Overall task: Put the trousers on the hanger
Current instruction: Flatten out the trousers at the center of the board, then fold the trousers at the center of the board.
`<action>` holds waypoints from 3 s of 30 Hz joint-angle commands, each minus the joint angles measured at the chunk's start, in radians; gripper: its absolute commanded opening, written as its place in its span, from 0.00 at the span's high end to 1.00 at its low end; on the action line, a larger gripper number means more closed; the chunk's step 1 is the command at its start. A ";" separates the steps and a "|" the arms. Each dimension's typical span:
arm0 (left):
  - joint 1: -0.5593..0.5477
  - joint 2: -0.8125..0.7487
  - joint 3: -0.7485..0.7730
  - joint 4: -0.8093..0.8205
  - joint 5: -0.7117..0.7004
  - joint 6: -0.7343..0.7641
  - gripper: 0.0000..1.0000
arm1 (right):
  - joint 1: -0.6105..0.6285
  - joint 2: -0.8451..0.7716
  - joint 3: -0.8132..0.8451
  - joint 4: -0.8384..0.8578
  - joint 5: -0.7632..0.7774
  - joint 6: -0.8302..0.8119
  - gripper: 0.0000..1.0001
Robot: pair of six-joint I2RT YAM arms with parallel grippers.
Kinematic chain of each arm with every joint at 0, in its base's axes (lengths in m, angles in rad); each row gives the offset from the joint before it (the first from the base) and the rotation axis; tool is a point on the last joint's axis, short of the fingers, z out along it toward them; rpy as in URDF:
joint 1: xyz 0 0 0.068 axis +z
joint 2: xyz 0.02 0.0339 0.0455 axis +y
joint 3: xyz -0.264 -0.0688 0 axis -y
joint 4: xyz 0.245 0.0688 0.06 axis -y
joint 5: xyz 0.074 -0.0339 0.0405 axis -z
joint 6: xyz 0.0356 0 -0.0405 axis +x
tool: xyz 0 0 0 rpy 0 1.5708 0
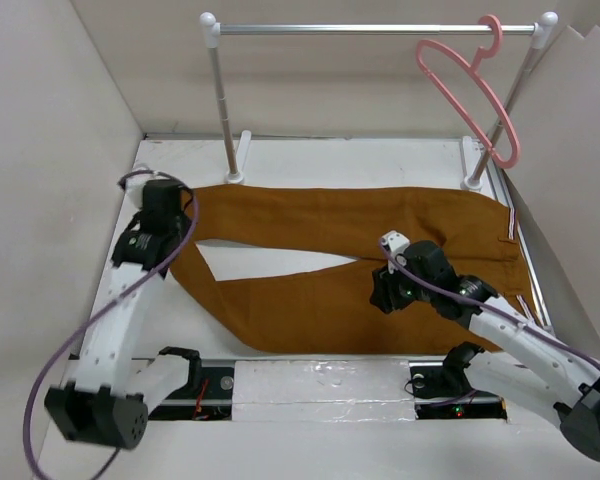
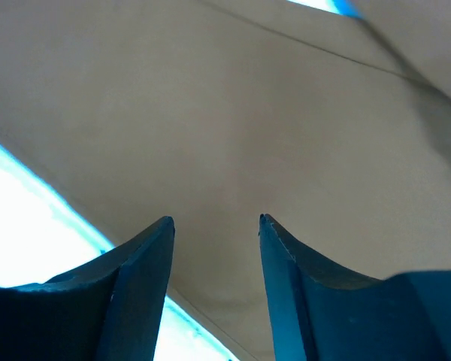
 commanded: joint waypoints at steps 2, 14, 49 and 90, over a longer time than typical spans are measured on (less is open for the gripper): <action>0.033 -0.139 0.038 -0.113 -0.086 -0.087 1.00 | -0.129 -0.052 -0.014 -0.078 0.100 0.084 0.43; 0.033 -0.293 0.190 -0.104 -0.268 -0.029 1.00 | -0.649 0.219 -0.073 0.175 0.089 0.048 0.65; -0.277 -0.379 0.090 -0.019 -0.163 0.002 1.00 | -0.951 0.043 0.041 -0.225 0.153 0.162 0.47; -0.512 -0.465 0.021 -0.070 -0.215 0.011 1.00 | -1.643 0.374 0.104 -0.070 0.124 0.070 0.46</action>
